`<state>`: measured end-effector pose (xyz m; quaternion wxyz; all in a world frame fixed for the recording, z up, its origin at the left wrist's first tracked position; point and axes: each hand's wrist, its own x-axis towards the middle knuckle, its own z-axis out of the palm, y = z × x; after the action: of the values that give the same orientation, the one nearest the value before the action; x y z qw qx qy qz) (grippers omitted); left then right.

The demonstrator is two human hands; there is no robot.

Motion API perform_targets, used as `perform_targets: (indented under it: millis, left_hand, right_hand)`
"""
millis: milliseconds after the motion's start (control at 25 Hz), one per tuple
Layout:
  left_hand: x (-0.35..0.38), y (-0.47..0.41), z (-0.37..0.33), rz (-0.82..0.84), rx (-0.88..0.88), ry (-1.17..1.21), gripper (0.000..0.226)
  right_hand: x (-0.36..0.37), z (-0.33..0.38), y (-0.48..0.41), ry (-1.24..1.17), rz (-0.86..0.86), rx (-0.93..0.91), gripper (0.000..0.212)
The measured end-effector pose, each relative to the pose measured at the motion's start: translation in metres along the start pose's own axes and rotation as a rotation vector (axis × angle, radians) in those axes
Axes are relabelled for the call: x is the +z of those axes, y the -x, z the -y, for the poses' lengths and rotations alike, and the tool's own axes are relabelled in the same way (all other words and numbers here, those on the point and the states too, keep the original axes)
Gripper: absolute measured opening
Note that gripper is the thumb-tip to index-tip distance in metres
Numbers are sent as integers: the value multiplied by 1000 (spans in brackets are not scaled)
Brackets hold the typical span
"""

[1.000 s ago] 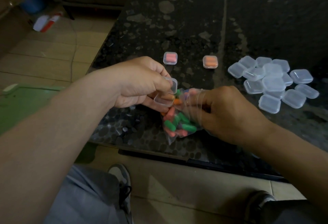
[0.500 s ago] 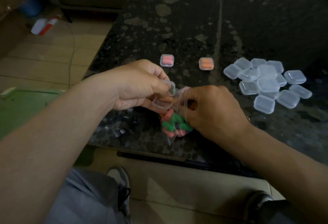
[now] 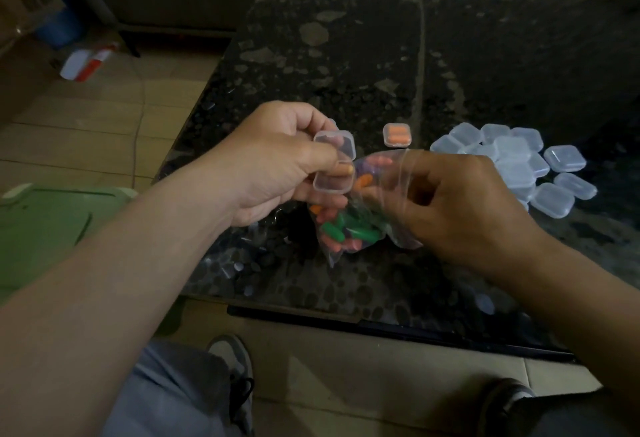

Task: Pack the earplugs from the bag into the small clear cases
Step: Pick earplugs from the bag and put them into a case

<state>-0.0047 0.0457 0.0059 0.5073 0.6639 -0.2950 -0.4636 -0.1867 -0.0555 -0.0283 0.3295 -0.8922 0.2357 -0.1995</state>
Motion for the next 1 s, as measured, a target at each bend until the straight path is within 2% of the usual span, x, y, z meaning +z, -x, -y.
perform_targets:
  millis: [160, 240, 320, 440, 720, 800, 1000]
  left_hand:
    - [1, 0, -1, -11, 4, 4, 18]
    - [0, 0, -1, -20, 14, 18, 19]
    - [1, 1, -2, -6, 18, 22, 18]
    - [6, 2, 1, 20, 22, -3, 17]
    - [14, -1, 8, 49, 17, -17, 20]
    - [16, 0, 7, 52, 7, 14, 22]
    - [18, 1, 3, 35, 8, 96, 24]
  right_hand:
    - [0, 2, -1, 27, 33, -20, 7]
    - [-2, 2, -2, -7, 60, -10, 13]
    - [-5, 0, -4, -80, 94, 43, 6]
    - [-13, -3, -6, -108, 116, 99, 21]
    - [-34, -1, -8, -35, 124, 136, 12]
    - [-36, -1, -6, 1, 76, 134, 12]
    - [-42, 1, -3, 116, -173, 85, 5]
